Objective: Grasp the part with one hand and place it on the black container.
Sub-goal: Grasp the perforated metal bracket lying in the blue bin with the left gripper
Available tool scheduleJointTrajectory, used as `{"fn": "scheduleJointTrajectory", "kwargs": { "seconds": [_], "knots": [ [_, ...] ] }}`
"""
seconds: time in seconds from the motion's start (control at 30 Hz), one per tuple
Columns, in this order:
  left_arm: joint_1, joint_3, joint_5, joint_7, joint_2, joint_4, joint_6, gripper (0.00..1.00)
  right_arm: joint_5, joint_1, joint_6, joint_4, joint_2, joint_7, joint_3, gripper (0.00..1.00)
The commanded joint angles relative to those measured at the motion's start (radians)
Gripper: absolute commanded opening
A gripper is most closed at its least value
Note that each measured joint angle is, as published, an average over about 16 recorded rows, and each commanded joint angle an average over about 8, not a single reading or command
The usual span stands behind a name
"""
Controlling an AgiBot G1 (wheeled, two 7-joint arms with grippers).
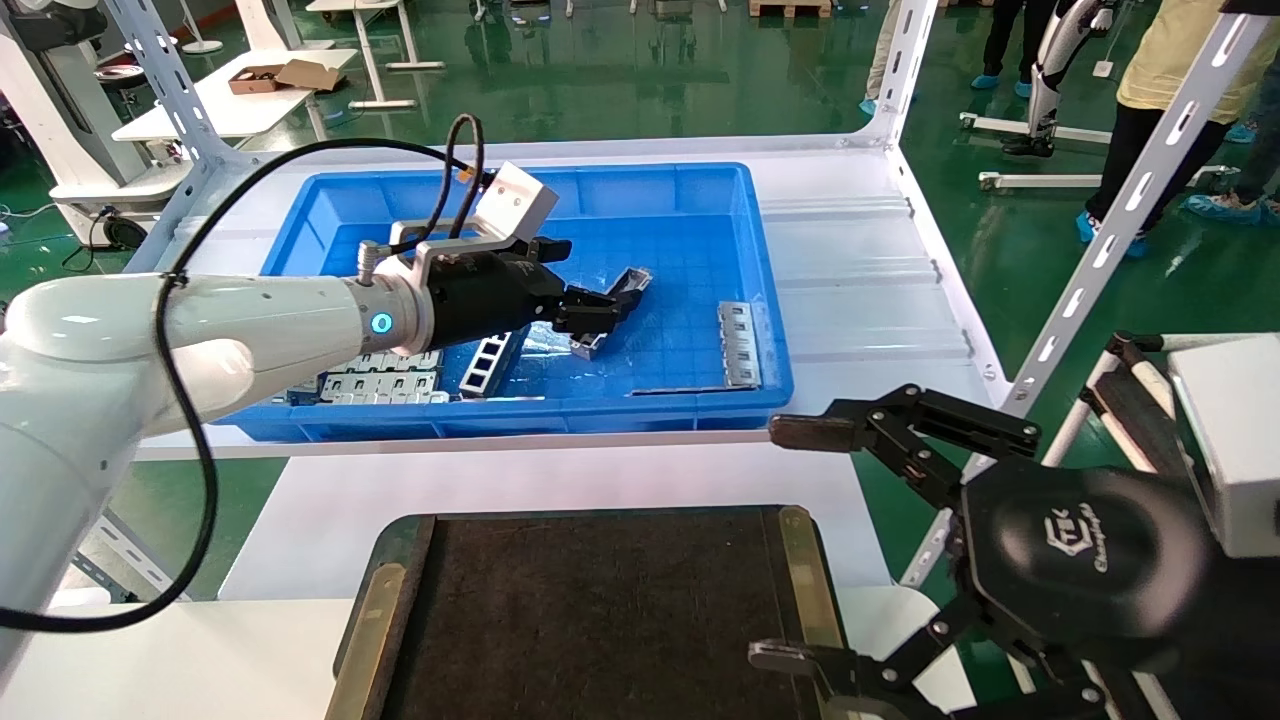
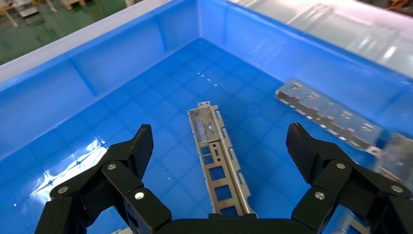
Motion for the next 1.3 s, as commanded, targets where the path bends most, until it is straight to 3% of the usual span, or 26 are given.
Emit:
{"fn": "scheduleJointTrajectory", "kwargs": {
  "seconds": [0.03, 0.17, 0.23, 0.27, 0.43, 0.5, 0.53, 1.3],
  "knots": [
    [-0.009, 0.002, 0.005, 0.023, 0.028, 0.043, -0.031, 1.0, 0.0, 0.0, 0.0, 0.0, 0.0, 0.0, 0.0, 1.0],
    [0.0, 0.017, 0.003, 0.031, 0.039, 0.049, -0.051, 1.0, 0.0, 0.0, 0.0, 0.0, 0.0, 0.0, 0.0, 1.0],
    [0.005, 0.027, 0.001, 0.026, 0.041, 0.045, -0.06, 0.9, 0.0, 0.0, 0.0, 0.0, 0.0, 0.0, 0.0, 0.97],
    [0.008, 0.032, 0.0, 0.021, 0.042, 0.042, -0.065, 0.79, 0.0, 0.0, 0.0, 0.0, 0.0, 0.0, 0.0, 0.89],
    [0.02, 0.062, -0.006, -0.01, 0.044, 0.027, -0.089, 0.16, 0.0, 0.0, 0.0, 0.0, 0.0, 0.0, 0.0, 0.26],
    [0.025, 0.075, -0.011, -0.024, 0.044, 0.02, -0.098, 0.01, 0.0, 0.0, 0.0, 0.0, 0.0, 0.0, 0.0, 0.04],
    [0.028, 0.081, -0.013, -0.031, 0.044, 0.017, -0.102, 0.0, 0.0, 0.0, 0.0, 0.0, 0.0, 0.0, 0.0, 0.0],
    [0.046, 0.184, -0.083, -0.094, 0.037, 0.006, -0.139, 0.0, 0.001, 0.0, 0.0, 0.0, 0.0, 0.0, -0.001, 0.0]
  ]
}}
